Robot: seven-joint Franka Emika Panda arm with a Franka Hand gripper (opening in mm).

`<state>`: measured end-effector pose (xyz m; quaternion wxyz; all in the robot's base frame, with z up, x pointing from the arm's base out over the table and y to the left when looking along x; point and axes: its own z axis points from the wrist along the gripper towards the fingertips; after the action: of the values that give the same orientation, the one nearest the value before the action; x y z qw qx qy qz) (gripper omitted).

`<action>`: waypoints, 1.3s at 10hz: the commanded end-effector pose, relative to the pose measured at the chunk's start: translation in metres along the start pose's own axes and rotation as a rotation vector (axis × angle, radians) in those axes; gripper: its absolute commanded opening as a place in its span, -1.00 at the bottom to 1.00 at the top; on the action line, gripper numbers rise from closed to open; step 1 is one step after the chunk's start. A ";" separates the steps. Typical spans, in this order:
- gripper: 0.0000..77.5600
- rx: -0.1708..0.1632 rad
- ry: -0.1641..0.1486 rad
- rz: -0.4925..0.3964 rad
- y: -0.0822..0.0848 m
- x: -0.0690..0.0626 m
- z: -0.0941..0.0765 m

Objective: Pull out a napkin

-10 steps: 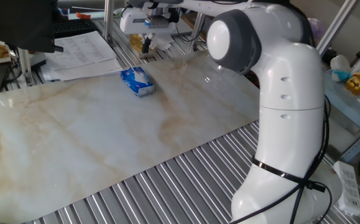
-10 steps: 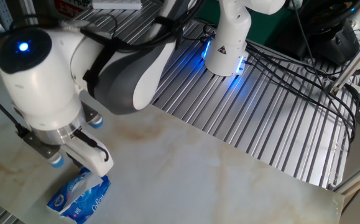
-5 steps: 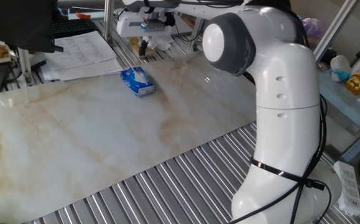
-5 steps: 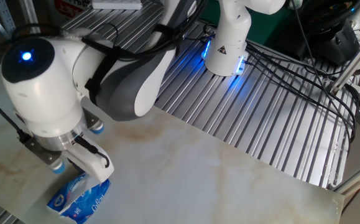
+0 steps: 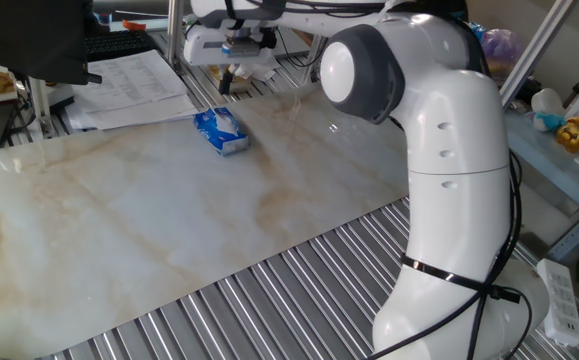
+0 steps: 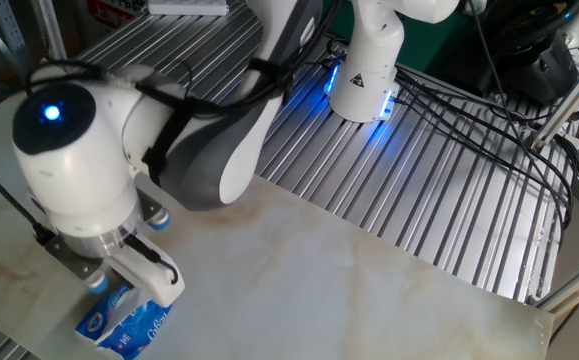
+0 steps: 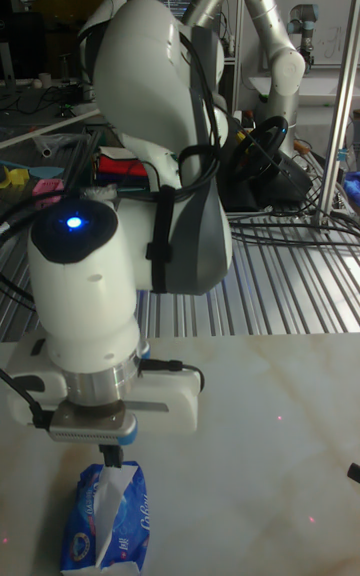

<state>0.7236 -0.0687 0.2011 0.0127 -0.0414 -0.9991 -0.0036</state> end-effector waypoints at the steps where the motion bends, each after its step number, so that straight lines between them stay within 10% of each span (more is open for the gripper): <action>1: -1.00 0.000 -0.011 0.001 0.004 -0.005 0.009; 13: -1.00 0.030 -0.015 0.021 0.005 -0.015 0.016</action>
<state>0.7376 -0.0647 0.1834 0.0085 -0.0481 -0.9987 0.0116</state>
